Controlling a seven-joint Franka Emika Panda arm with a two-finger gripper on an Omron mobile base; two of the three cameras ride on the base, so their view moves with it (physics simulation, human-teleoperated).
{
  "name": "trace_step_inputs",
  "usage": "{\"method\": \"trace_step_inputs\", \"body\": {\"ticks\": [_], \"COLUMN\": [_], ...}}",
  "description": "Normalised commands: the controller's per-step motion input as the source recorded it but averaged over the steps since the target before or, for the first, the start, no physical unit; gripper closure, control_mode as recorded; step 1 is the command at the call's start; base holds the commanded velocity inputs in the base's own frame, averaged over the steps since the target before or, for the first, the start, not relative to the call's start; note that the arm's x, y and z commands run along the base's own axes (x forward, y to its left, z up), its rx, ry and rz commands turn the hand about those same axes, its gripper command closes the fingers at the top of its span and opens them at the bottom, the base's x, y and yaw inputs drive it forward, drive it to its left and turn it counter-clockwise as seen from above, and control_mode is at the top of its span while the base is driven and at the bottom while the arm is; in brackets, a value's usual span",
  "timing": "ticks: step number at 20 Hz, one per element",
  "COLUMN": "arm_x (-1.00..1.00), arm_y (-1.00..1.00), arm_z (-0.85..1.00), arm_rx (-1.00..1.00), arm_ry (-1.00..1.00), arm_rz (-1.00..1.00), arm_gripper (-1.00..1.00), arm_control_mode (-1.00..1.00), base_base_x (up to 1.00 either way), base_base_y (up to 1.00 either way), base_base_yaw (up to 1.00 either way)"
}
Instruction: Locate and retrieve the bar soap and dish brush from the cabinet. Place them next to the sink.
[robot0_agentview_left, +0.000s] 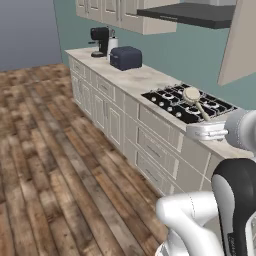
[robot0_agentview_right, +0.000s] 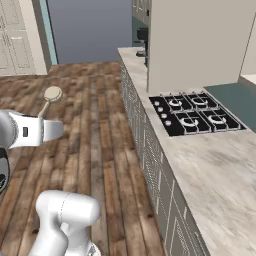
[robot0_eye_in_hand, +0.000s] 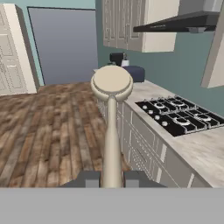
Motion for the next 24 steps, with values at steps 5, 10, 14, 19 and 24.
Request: {"method": "trace_step_inputs", "body": {"ticks": [5, 10, 14, 19, 24], "arm_x": [0.0, 0.0, 0.0, 0.0, 0.0], "arm_y": [0.0, 0.0, 0.0, 0.0, 0.0], "arm_z": [0.0, 0.0, 0.0, 0.0, 0.0], "arm_rx": [0.0, 0.0, 0.0, 0.0, 0.0], "arm_ry": [0.0, 0.0, 0.0, 0.0, 0.0], "arm_rz": [0.0, 0.0, 0.0, 0.0, 0.0], "arm_gripper": [1.0, 1.0, 1.0, 1.0, 1.0], "arm_control_mode": [1.0, 1.0, 1.0, 1.0, 1.0], "base_base_x": [-0.11, -0.1, -0.07, -0.07, 0.0], "base_base_y": [0.39, 0.51, 0.57, 0.56, 0.45], "base_base_yaw": [0.47, 0.41, 0.4, 0.4, 0.4]}}
